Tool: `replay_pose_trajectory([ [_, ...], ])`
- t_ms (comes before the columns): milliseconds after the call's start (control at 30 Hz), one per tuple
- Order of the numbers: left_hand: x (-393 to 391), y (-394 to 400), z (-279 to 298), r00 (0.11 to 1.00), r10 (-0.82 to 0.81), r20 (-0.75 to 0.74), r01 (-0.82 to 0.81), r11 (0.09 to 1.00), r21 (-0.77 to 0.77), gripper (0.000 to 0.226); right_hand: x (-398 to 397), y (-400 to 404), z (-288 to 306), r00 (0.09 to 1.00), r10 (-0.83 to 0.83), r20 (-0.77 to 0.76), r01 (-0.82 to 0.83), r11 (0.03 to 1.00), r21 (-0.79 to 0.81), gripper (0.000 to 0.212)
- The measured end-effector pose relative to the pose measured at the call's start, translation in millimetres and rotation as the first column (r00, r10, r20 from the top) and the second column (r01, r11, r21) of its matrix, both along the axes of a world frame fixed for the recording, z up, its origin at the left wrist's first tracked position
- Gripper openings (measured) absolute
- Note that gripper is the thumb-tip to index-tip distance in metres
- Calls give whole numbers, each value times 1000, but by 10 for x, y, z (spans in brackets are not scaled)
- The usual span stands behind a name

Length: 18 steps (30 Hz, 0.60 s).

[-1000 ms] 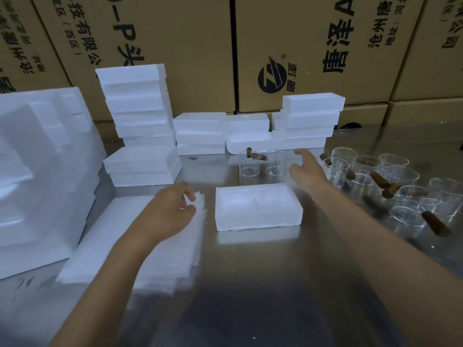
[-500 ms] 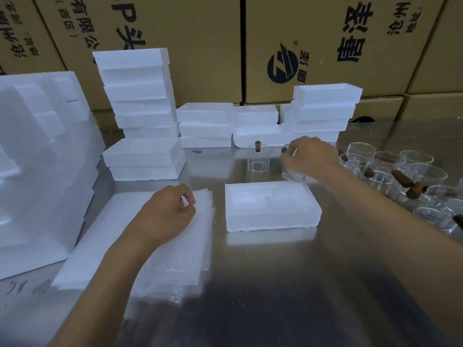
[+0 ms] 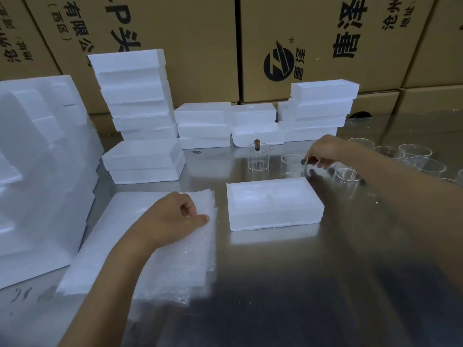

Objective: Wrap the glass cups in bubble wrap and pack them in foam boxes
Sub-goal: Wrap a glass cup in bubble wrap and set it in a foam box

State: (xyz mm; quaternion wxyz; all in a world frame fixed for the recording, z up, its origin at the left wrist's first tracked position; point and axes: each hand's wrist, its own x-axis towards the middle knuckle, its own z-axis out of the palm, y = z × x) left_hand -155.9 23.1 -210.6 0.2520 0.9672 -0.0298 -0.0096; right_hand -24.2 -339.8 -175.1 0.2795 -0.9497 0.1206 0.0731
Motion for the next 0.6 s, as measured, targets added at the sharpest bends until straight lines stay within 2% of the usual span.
replay_pose_trajectory([
  [100, -26, 20, 52, 998, -19, -52, 19, 1000, 10, 29, -130, -42, 4, 989, 120, -91, -124, 992, -36, 38],
  [167, -37, 39, 80, 997, -19, -77, 20, 1000, 20, 27, -226, -39, -3, 979, 187, -82, -190, 981, -27, 29],
  [300, -51, 75, 114, 996, -11, -88, 9, 1000, -26, 16, -376, -7, -28, 962, 272, 13, -271, 961, -60, 14],
  [400, -94, 62, 179, 1000, -22, -15, 21, 997, -78, 14, -528, 2, -24, 965, 194, 176, -189, 981, -44, 15],
  [500, -129, 34, 274, 994, -13, 113, 28, 990, -137, 15, -828, 102, 38, 905, 43, 424, -112, 984, 140, 18],
  [600, -163, -27, 379, 974, 4, 224, 56, 964, -261, 9, -1293, 365, 125, 842, -84, 532, -169, 896, 409, 17],
])
